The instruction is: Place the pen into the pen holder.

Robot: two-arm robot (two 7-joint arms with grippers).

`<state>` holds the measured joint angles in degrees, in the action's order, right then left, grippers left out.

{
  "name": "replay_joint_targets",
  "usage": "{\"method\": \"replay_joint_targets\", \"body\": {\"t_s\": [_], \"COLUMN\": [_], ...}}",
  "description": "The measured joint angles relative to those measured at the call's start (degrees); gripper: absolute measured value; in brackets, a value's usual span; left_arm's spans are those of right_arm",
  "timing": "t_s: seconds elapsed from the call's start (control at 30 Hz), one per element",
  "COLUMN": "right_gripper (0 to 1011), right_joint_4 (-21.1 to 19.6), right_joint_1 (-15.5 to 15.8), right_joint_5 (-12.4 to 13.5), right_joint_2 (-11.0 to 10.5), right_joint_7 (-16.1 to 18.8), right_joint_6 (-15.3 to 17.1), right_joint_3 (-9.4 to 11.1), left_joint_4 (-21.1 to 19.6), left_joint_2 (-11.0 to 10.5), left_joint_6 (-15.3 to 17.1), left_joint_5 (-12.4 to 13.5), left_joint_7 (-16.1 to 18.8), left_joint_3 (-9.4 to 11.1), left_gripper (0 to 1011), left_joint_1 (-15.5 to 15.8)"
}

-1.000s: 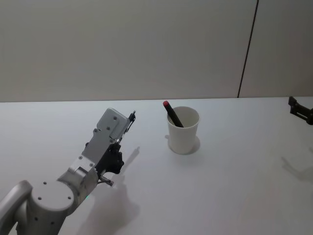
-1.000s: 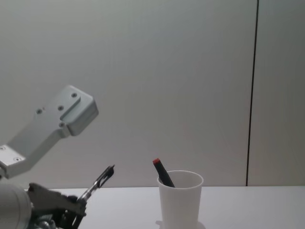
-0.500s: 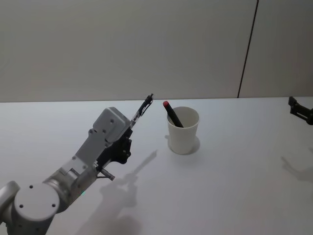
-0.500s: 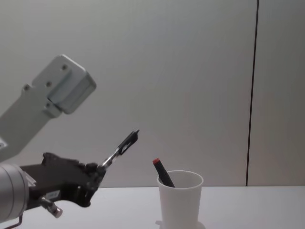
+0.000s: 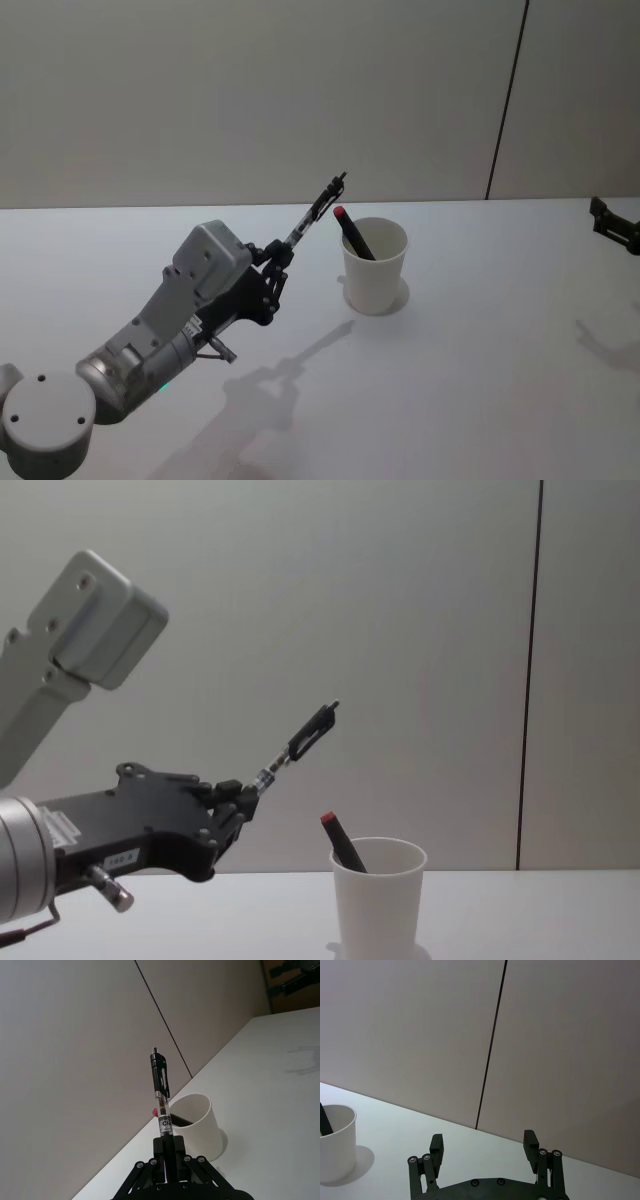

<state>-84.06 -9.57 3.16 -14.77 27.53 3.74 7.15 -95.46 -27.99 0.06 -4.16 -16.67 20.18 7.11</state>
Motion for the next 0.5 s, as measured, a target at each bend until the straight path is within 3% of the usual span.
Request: {"method": "replay_joint_targets", "body": {"t_s": [0.5], "right_gripper": [1002], "right_joint_4": [0.0], "right_joint_1": [0.0], "right_joint_5": [0.0], "right_joint_2": [0.0], "right_joint_7": [0.0], "right_joint_6": [0.0], "right_joint_3": [0.0], "left_joint_4": [6.1], "left_joint_2": [2.8], "left_joint_6": [-6.1], "left_joint_5": [0.4], "left_joint_7": [-6.9], "left_joint_3": [0.3], "left_gripper": [132], "left_joint_1": [4.7]}}
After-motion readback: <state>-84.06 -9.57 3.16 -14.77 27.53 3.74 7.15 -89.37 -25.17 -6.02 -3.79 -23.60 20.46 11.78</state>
